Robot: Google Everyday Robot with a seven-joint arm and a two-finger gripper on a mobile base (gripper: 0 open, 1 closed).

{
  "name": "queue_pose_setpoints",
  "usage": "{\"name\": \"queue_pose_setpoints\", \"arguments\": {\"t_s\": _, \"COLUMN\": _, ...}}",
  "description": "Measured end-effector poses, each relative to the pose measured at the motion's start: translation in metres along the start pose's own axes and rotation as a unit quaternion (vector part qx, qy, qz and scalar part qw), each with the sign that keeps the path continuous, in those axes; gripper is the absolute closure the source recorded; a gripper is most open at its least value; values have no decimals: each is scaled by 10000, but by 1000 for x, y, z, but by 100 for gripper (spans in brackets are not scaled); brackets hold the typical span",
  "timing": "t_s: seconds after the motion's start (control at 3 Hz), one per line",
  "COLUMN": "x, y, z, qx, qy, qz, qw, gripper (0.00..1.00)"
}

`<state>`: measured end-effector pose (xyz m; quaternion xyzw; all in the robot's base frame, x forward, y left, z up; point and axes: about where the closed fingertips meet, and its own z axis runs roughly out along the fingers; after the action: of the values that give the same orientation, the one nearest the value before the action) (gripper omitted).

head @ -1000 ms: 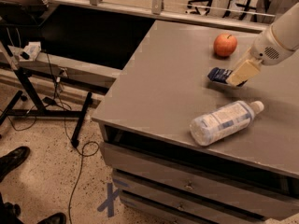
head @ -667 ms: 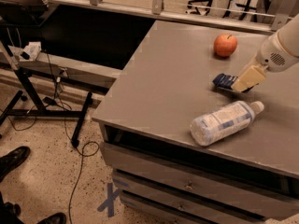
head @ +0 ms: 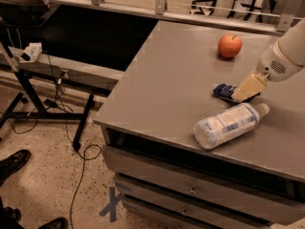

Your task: Move rxbar blueberry near blue plastic bottle

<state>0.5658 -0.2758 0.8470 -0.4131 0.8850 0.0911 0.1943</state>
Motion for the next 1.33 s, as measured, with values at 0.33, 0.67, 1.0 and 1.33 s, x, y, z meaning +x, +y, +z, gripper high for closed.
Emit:
{"name": "queue_pose_setpoints", "arguments": {"t_s": 0.33, "x": 0, "y": 9, "z": -1, "qx": -112, "qy": 46, "qz": 161, "qw": 9998, "gripper": 35}}
{"name": "queue_pose_setpoints", "arguments": {"t_s": 0.67, "x": -4, "y": 16, "z": -1, "qx": -195, "qy": 90, "qz": 252, "qw": 9995, "gripper": 13}}
{"name": "queue_pose_setpoints", "arguments": {"t_s": 1.0, "x": -5, "y": 21, "z": -2, "qx": -256, "qy": 149, "qz": 337, "qw": 9990, "gripper": 0}}
{"name": "queue_pose_setpoints", "arguments": {"t_s": 1.33, "x": -8, "y": 20, "z": -5, "qx": -272, "qy": 16, "qz": 380, "qw": 9989, "gripper": 0}}
